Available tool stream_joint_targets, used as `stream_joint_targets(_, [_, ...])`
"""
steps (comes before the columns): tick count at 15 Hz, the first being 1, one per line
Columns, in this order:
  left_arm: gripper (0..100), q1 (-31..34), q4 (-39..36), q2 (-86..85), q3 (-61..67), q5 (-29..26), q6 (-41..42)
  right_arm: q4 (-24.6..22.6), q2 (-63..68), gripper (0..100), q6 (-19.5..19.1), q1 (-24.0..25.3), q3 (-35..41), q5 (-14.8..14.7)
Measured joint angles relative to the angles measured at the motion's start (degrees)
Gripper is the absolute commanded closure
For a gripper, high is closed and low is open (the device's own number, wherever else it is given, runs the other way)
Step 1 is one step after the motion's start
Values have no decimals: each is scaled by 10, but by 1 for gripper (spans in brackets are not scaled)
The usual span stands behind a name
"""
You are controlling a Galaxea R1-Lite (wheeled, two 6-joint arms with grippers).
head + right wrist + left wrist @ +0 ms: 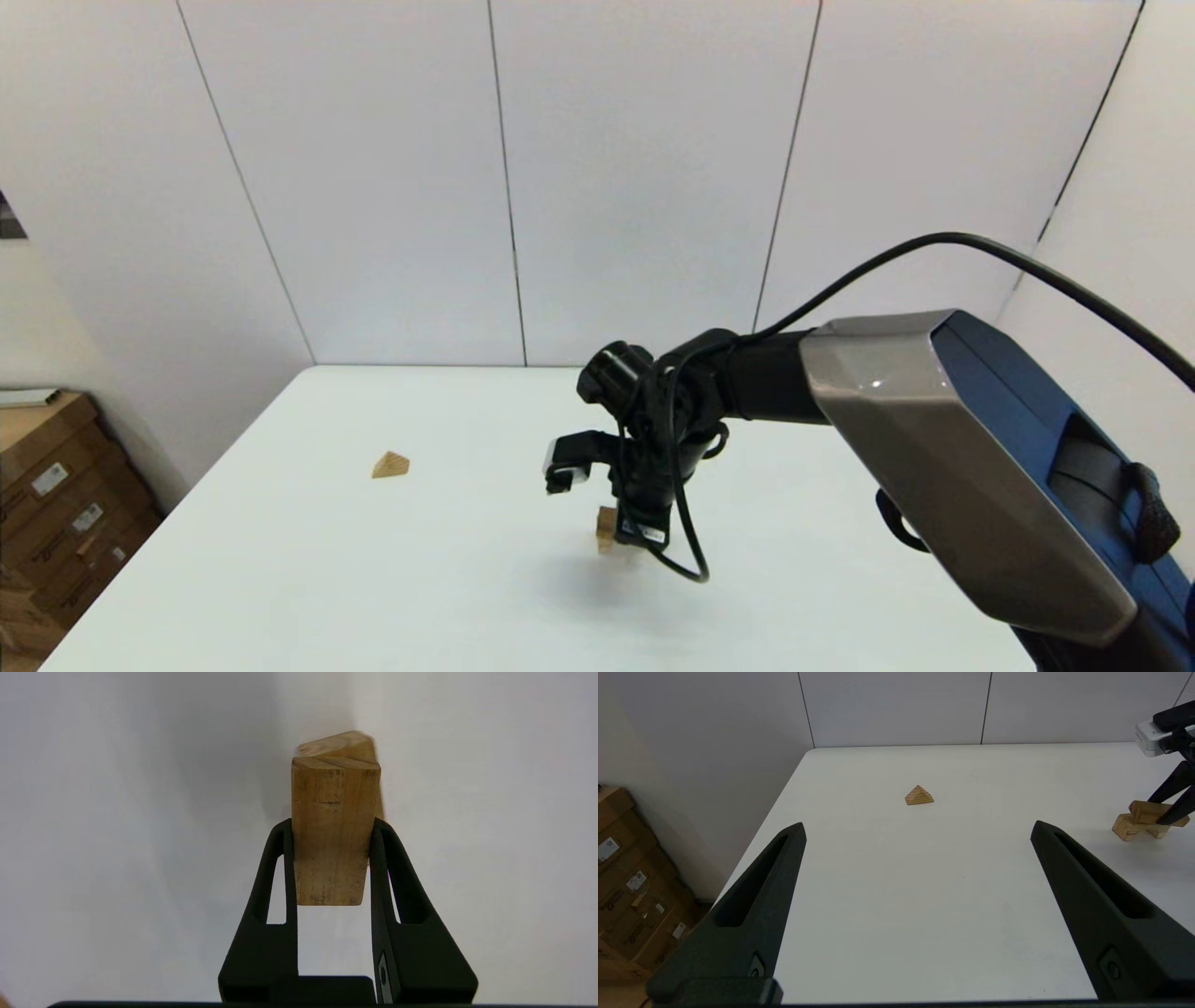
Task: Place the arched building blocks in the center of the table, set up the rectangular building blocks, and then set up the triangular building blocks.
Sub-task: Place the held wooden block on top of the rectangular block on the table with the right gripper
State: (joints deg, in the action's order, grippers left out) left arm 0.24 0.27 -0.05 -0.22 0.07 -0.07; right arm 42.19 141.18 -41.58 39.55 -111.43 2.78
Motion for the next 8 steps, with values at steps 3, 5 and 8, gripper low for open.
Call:
stream_joint_targets(3, [0, 0, 0, 0, 1, 0, 0, -3, 4, 100, 1, -4, 0, -2])
stream_joint_targets(5, [0, 0, 0, 0, 0, 0, 0, -12, 10, 100, 2, -7, 0, -14])
stream_joint_targets(8, [0, 0, 0, 0, 0, 0, 0, -17, 14, 100, 2, -10, -1, -15])
